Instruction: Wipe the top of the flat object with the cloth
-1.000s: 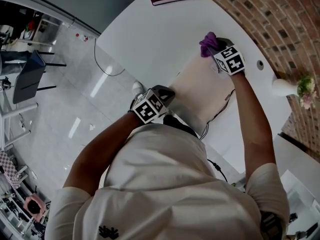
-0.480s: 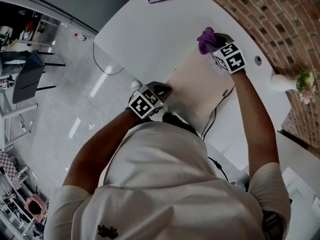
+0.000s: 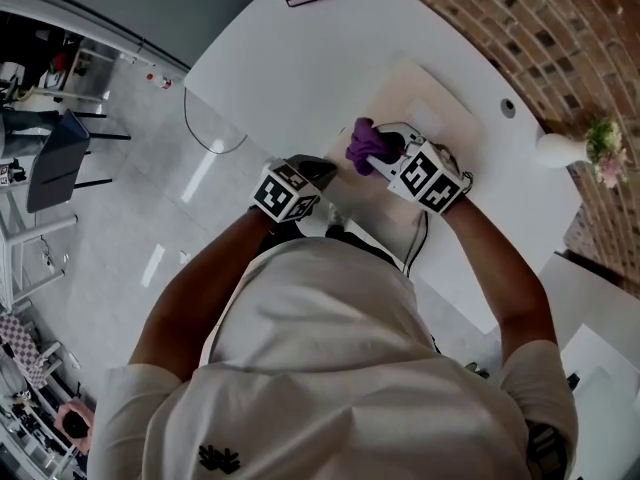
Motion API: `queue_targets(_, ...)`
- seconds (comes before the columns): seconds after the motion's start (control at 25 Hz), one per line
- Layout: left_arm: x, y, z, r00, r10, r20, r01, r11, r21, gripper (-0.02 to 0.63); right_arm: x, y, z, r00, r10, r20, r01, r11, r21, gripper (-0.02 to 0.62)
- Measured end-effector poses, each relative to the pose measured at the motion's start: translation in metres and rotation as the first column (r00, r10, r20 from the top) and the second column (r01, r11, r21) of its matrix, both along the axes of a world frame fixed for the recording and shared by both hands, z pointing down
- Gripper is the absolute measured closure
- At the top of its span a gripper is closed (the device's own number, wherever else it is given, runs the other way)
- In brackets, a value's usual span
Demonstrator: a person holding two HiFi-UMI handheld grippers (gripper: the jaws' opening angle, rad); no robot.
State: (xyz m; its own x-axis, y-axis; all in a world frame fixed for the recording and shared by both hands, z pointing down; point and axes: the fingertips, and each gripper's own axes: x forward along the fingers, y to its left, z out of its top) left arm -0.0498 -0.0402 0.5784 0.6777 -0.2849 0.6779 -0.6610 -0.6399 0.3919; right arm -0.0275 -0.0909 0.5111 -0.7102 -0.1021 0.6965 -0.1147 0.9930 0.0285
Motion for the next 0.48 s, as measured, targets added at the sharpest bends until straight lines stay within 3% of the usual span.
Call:
queue_targets(0.24,0.000,0.001,0.002,1.000,-0.025,-0.016,0.025,0.999,-0.020,0.581,-0.013,0.057,0.033,0.994,-0.102,-0.043,0.100,0.994,-0.041,0.477)
queue_targets(0.48,0.003,0.003,0.004,1.000,0.010,0.004,-0.010,1.000,-0.008,0.581,-0.007,0.051,0.052,0.992,-0.102,-0.070,0.100,0.995,-0.023,0.477)
